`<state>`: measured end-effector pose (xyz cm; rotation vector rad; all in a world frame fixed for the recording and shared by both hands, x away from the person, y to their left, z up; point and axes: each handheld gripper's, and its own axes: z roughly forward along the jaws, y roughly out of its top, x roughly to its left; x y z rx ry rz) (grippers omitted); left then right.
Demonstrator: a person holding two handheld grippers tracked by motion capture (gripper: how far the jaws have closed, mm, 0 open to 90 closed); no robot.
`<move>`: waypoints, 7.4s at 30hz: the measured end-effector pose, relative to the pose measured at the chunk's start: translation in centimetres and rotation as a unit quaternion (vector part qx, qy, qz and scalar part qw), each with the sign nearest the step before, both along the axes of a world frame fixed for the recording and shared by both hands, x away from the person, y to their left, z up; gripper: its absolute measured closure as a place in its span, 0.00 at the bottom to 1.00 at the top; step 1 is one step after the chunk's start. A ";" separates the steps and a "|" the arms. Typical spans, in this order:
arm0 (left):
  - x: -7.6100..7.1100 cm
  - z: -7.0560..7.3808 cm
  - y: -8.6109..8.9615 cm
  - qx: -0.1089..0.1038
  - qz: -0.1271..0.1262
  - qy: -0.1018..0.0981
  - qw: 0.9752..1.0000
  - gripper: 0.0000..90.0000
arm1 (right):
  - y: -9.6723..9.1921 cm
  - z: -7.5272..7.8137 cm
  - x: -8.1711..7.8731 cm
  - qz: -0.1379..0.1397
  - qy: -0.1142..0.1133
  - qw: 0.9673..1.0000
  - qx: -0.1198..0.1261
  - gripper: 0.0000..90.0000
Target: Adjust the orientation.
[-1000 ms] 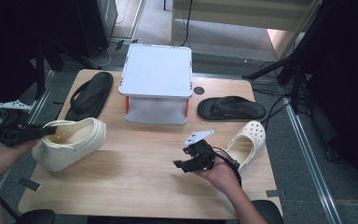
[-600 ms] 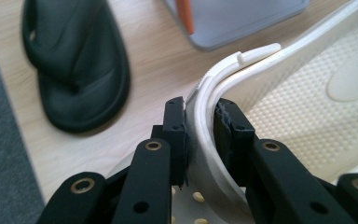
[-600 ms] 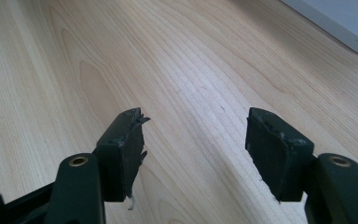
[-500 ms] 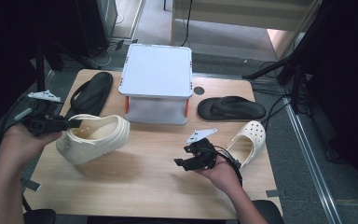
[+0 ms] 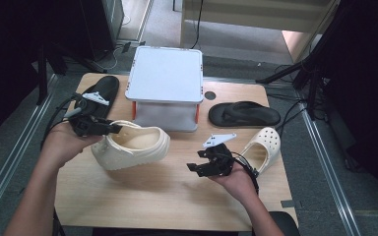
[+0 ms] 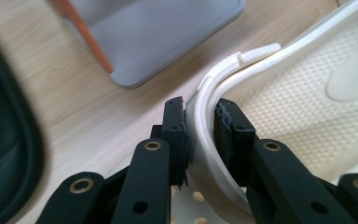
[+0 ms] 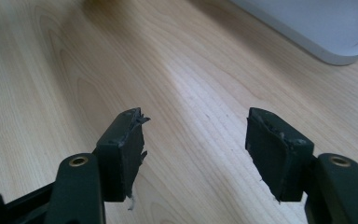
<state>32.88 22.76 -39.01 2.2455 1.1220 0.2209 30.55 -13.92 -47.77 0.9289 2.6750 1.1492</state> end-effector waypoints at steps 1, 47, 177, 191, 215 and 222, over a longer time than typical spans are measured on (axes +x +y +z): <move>0.2 -0.2 -0.5 0.000 -0.004 0.002 1.000 0.84 | -0.1 0.1 0.0 -0.001 -0.003 1.000 0.002 0.42; 1.0 -2.7 -5.7 -0.039 -0.019 0.049 0.998 0.45 | -0.1 0.2 -0.1 0.005 -0.001 1.000 0.022 0.42; 0.9 -10.3 -2.9 -0.037 0.016 0.007 0.999 1.00 | 4.8 -1.9 -4.0 0.058 0.032 0.998 0.009 1.00; 1.6 -10.4 -3.0 -0.041 0.015 0.003 0.999 1.00 | 5.8 -2.2 -4.5 0.069 0.026 0.997 0.015 1.00; 2.6 -10.1 -3.3 -0.064 0.020 0.004 0.998 0.86 | 5.5 -1.8 -4.1 0.063 0.018 0.997 0.030 0.94; 1.9 -9.1 -2.9 -0.068 0.016 0.005 0.998 0.67 | 3.8 -1.1 -3.4 0.036 0.013 0.999 0.036 0.83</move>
